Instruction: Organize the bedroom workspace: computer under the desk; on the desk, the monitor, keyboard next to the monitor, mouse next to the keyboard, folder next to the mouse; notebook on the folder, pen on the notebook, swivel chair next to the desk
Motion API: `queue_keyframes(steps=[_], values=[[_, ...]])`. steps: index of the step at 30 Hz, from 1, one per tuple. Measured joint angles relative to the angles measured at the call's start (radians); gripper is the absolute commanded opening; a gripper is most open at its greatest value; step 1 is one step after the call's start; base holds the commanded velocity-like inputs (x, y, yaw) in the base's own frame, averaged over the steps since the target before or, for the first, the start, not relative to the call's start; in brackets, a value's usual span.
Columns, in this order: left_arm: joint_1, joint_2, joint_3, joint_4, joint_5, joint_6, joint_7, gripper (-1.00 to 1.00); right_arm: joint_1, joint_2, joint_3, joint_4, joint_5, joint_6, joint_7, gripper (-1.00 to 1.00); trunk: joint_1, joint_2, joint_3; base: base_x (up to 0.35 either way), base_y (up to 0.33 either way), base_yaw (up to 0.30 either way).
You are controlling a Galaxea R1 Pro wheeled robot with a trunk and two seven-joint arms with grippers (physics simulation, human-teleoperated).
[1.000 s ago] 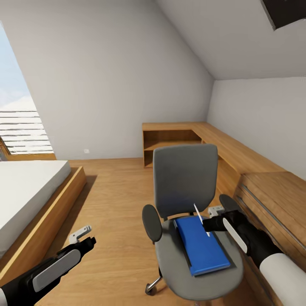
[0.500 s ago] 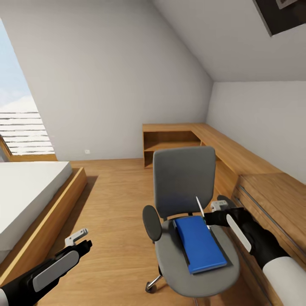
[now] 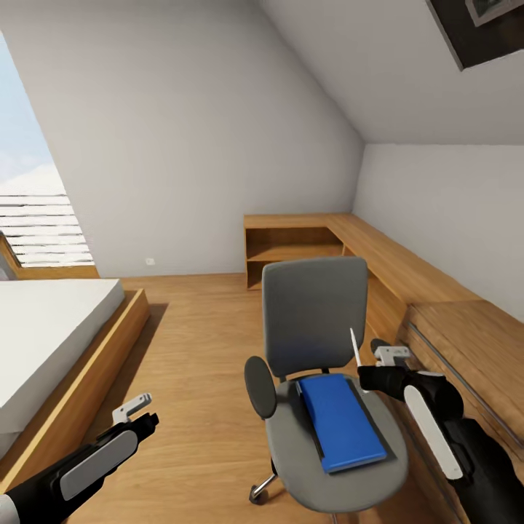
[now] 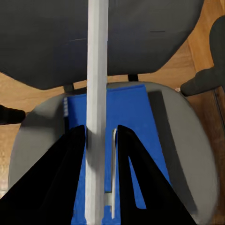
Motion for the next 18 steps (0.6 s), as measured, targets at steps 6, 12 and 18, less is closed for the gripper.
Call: queue_keyframes(steps=[6,12,18], values=[[0.0,-0.003,0.0,0.0,-0.001,0.0,0.0,1.0,0.022,0.004,-0.11,-0.035,-0.095,0.022,-0.006,-1.0,-0.023,0.042,0.019,0.0,0.0,0.0],[0.0,-0.003,0.0,0.0,-0.001,0.0,-0.001,1.0,0.023,0.006,-0.12,-0.037,-0.105,0.022,-0.005,-1.0,-0.046,0.084,0.038,0.0,0.0,0.0],[0.0,-0.002,0.001,-0.004,-0.002,-0.001,0.0,1.0,0.023,0.021,-0.121,-0.037,-0.107,0.023,-0.005,-1.0,-0.069,0.126,0.056,0.0,0.0,0.0]])
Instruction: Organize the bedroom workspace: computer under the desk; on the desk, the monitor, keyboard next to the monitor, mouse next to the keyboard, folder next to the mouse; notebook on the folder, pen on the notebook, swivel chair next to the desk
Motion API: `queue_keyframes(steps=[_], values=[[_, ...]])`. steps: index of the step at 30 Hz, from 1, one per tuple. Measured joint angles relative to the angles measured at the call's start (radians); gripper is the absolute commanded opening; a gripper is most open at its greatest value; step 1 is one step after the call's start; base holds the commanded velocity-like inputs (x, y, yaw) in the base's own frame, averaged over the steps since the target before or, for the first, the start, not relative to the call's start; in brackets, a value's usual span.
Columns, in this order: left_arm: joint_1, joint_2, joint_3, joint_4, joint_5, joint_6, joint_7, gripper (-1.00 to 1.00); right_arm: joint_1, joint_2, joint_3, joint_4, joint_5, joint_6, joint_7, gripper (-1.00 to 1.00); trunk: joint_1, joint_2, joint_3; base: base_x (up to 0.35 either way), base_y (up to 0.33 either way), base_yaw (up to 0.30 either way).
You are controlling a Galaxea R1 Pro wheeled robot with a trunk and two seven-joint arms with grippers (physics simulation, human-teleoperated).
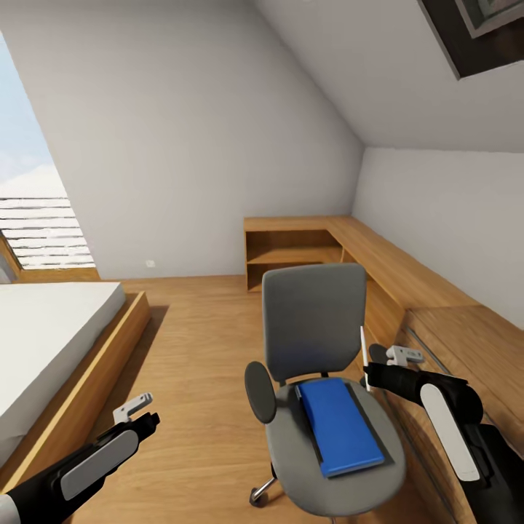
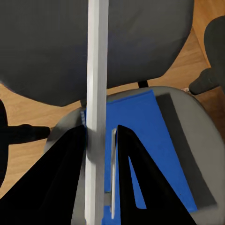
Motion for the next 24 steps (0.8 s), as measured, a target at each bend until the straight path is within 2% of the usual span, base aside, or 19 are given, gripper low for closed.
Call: queue_keyframes(steps=[3,9,15,21,24], values=[[0.0,0.0,-0.001,-0.006,-0.002,-0.009,0.0,1.0,0.0,0.002,0.0,0.001,0.0,-0.002,-0.001,-1.0,-0.011,0.021,0.009,-0.11,0.113,0.0],[0.0,0.0,-0.001,-0.007,-0.013,-0.012,0.0,1.0,0.0,0.001,0.0,0.002,0.002,-0.005,-0.001,-1.0,-0.034,0.063,0.028,-0.185,0.292,-0.009],[0.0,0.0,-0.001,-0.058,-0.013,-0.013,0.001,1.0,0.0,0.001,-0.002,0.002,0.003,-0.006,0.001,-1.0,-0.057,0.105,0.047,-0.14,0.312,-0.17],[0.0,0.0,-0.001,-0.063,-0.013,-0.013,0.0,1.0,0.0,0.002,-0.002,0.002,0.003,-0.007,0.0,-1.0,-0.081,0.147,0.066,-0.037,0.325,-0.033],[0.0,0.0,0.0,-0.062,-0.013,-0.013,0.0,1.0,0.0,0.001,-0.003,0.002,0.005,-0.006,-0.001,-1.0,-0.092,0.168,0.075,-0.002,0.153,-0.002]])
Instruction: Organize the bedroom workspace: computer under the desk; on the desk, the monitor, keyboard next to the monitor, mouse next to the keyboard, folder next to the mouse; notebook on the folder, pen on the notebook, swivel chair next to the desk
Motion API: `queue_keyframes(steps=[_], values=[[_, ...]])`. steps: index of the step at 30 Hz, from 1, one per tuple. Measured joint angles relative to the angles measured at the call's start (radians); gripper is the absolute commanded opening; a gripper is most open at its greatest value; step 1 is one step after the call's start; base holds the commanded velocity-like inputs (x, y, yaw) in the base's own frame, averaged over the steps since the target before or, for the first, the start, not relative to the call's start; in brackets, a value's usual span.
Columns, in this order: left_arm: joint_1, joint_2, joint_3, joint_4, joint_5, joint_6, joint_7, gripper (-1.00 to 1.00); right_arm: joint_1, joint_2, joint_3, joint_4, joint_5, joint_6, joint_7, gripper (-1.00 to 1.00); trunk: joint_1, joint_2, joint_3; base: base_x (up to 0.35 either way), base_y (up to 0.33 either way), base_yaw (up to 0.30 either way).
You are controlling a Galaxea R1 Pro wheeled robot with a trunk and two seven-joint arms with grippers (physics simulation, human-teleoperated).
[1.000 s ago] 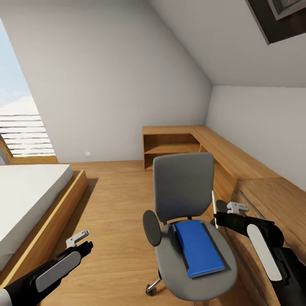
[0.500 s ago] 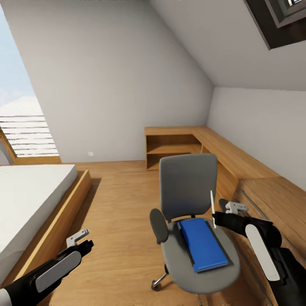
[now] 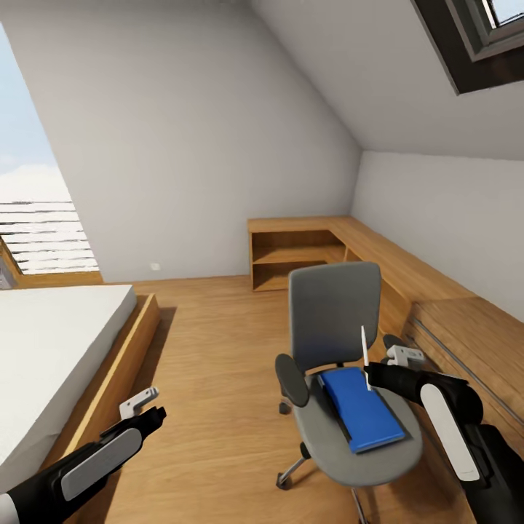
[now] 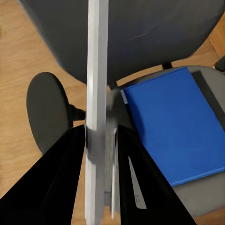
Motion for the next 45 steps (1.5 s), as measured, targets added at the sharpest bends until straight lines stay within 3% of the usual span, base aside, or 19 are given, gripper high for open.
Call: queue_keyframes(steps=[7,12,13,14,17,19,21,22,25,26,27,28,31,34,45], values=[[0.0,-0.001,-0.021,0.045,0.006,-0.002,-0.002,1.0,0.0,-0.001,-0.024,0.0,0.0,-0.001,0.001,-1.0,-0.027,0.049,0.022,0.0,0.02,-0.003],[0.0,-0.024,-0.184,0.167,0.01,-0.006,-0.003,1.0,0.0,-0.001,-0.052,-0.001,0.0,-0.001,0.001,-1.0,-0.046,0.084,0.038,0.0,0.002,-0.151],[0.001,-0.038,-0.229,0.198,0.011,-0.013,-0.003,1.0,0.0,-0.001,-0.063,-0.002,0.001,-0.001,0.002,-1.0,-0.05,0.091,0.041,0.0,0.001,-0.222],[0.0,-0.048,-0.251,0.215,0.01,-0.018,-0.003,1.0,0.0,-0.001,-0.069,-0.002,0.0,-0.001,0.002,-1.0,-0.054,0.098,0.044,0.0,0.001,-0.236],[0.001,-0.111,-0.341,0.312,0.01,-0.058,-0.004,1.0,0.0,-0.001,-0.093,-0.002,-0.001,-0.001,0.003,-1.0,-0.065,0.119,0.053,0.0,0.0,-0.247],[0.001,-0.156,-0.387,0.392,0.009,-0.074,-0.015,1.0,0.0,-0.001,-0.101,-0.002,-0.001,-0.001,0.004,-1.0,-0.073,0.133,0.06,0.0,0.0,-0.259],[0.001,-0.189,-0.41,0.455,0.008,-0.079,-0.035,1.0,0.0,-0.002,-0.105,-0.002,-0.002,0.0,0.004,-1.0,-0.081,0.147,0.066,0.0,0.0,-0.263],[0.001,-0.223,-0.423,0.526,0.009,-0.082,-0.072,1.0,0.0,-0.002,-0.108,-0.002,-0.001,-0.001,0.004,-1.0,-0.084,0.154,0.069,0.0,0.0,-0.265],[0.0,-0.304,-0.439,0.706,0.01,-0.084,-0.209,1.0,0.0,-0.002,-0.111,-0.002,-0.001,-0.001,0.004,-1.0,-0.096,0.175,0.078,0.0,0.0,-0.268],[0.0,-0.347,-0.443,0.811,0.01,-0.085,-0.3,1.0,0.0,-0.002,-0.111,-0.002,-0.001,-0.001,0.004,-1.0,-0.1,0.182,0.081,0.0,0.0,-0.269],[-0.001,-0.37,-0.444,0.868,0.009,-0.085,-0.35,1.0,0.0,-0.002,-0.111,-0.002,-0.001,-0.001,0.004,-1.0,-0.104,0.189,0.085,0.0,0.0,-0.269],[-0.001,-0.407,-0.444,0.968,0.01,-0.087,-0.444,1.0,0.0,-0.002,-0.112,-0.002,-0.001,-0.001,0.004,-1.0,-0.107,0.196,0.088,0.0,0.0,-0.269],[-0.001,-0.455,-0.443,1.092,0.011,-0.089,-0.608,1.0,0.0,-0.001,-0.111,-0.001,0.0,-0.001,0.003,-1.0,-0.119,0.217,0.097,0.0,0.0,-0.269],[-0.001,-0.468,-0.443,1.142,0.012,-0.086,-0.68,1.0,0.0,0.001,-0.108,0.002,0.002,-0.026,0.002,-1.0,-0.13,0.238,0.107,0.0,0.0,-0.27],[0.0,-0.472,-0.444,1.149,0.012,-0.082,-0.69,1.0,0.0,0.0,-0.113,0.011,0.005,-0.052,-0.001,-1.0,-0.173,0.315,0.141,0.0,0.0,-0.27]])
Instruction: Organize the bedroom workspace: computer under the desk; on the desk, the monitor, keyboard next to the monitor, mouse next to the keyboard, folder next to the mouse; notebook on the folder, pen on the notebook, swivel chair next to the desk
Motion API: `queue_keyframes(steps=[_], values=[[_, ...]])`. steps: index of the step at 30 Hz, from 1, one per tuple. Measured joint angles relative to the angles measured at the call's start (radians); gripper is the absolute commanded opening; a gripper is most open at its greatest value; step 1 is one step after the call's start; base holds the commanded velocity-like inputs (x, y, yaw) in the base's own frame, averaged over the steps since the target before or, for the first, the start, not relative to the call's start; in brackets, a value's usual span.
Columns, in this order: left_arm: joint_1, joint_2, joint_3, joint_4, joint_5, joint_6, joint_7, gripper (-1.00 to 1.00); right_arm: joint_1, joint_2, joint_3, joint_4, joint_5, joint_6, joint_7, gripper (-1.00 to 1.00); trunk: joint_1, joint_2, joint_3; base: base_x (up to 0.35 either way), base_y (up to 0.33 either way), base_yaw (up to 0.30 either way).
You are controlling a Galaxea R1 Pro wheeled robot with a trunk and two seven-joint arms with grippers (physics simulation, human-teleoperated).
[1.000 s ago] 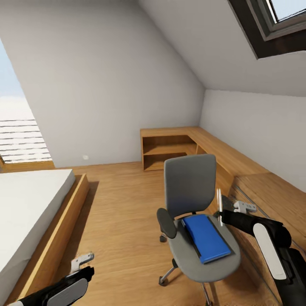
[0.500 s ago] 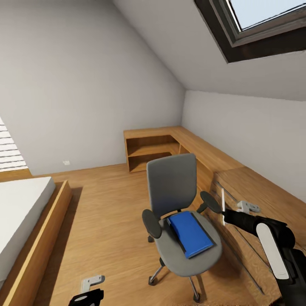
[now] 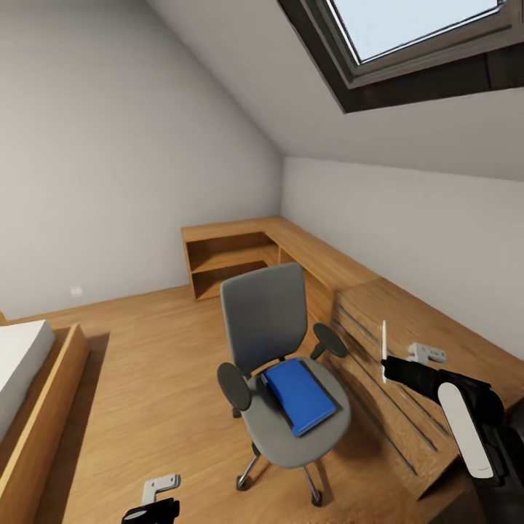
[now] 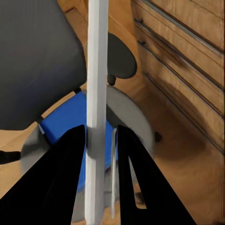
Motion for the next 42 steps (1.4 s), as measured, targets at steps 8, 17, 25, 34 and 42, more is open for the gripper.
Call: queue_keyframes(steps=[8,17,25,34,42], values=[[0.0,-0.001,-0.001,0.0,0.0,-0.001,0.0,1.0,0.0,-0.002,-0.006,0.0,0.001,0.0,0.0,-1.0,-0.031,0.056,0.025,0.0,0.0,-0.27],[0.006,-0.003,-0.002,-0.001,0.0,-0.108,-0.001,1.0,0.0,-0.002,-0.008,0.001,0.0,-0.002,0.0,-1.0,-0.035,0.063,0.028,0.0,0.0,-0.27],[0.128,-0.059,-0.004,-0.005,-0.001,-0.711,0.022,1.0,0.0,-0.003,-0.013,0.003,0.002,-0.04,0.0,-1.0,-0.035,0.063,0.028,0.0,0.0,-0.27],[0.16,-0.1,-0.004,-0.004,-0.001,-0.913,0.127,1.0,0.0,-0.004,-0.016,0.027,0.009,-0.068,-0.001,-1.0,-0.035,0.064,0.028,0.0,0.0,-0.27],[0.161,-0.097,-0.002,-0.004,-0.001,-0.918,0.13,1.0,-0.001,-0.005,-0.044,0.092,0.065,-0.109,-0.002,-1.0,-0.035,0.063,0.028,0.0,0.0,-0.243]])
